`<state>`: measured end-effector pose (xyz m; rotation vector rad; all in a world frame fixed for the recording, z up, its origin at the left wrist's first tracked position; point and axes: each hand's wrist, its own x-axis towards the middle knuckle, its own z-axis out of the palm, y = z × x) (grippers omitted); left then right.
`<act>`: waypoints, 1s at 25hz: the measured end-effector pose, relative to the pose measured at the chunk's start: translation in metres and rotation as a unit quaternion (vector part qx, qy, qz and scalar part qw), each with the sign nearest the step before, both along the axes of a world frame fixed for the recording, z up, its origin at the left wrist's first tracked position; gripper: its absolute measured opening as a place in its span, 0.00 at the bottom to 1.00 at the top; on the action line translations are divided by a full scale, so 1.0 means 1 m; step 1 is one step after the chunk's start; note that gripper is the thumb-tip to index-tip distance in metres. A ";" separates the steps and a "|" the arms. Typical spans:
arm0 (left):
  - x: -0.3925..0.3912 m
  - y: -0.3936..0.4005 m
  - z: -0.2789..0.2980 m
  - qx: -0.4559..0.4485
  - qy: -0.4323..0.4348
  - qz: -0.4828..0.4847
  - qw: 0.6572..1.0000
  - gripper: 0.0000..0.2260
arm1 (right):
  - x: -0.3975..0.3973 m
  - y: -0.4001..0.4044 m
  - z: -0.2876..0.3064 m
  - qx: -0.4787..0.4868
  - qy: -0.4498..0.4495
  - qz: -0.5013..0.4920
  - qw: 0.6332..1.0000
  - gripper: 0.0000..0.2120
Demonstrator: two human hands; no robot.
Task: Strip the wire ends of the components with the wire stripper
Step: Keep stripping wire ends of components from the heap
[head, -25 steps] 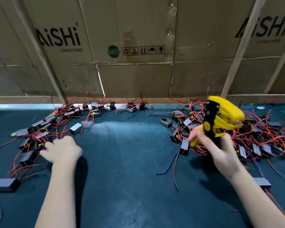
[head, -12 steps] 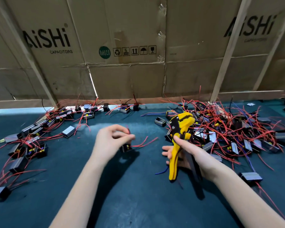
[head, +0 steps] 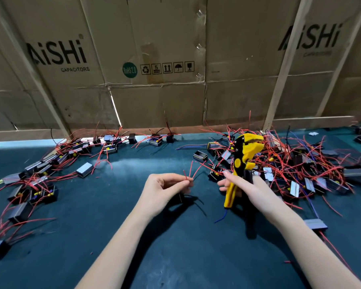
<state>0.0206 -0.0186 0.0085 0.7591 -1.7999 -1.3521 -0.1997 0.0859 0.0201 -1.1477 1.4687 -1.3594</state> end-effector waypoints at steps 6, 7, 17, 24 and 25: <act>-0.005 0.005 -0.002 -0.036 -0.027 -0.026 0.999 0.07 | 0.005 0.010 0.008 -0.004 0.000 0.114 0.993 0.19; -0.005 0.005 -0.002 -0.037 -0.035 -0.033 0.998 0.07 | 0.007 0.010 0.007 -0.020 0.086 0.077 0.993 0.20; -0.004 0.004 0.002 -0.027 -0.067 -0.047 0.996 0.09 | -0.005 0.005 -0.004 -0.007 0.623 -0.307 0.719 0.22; -0.007 0.008 -0.002 -0.038 -0.068 -0.061 0.995 0.10 | 0.004 0.000 -0.011 -0.054 0.659 -0.294 0.690 0.22; -0.007 0.008 -0.002 -0.041 -0.069 -0.056 0.995 0.10 | 0.005 0.000 -0.010 -0.064 0.660 -0.292 0.689 0.23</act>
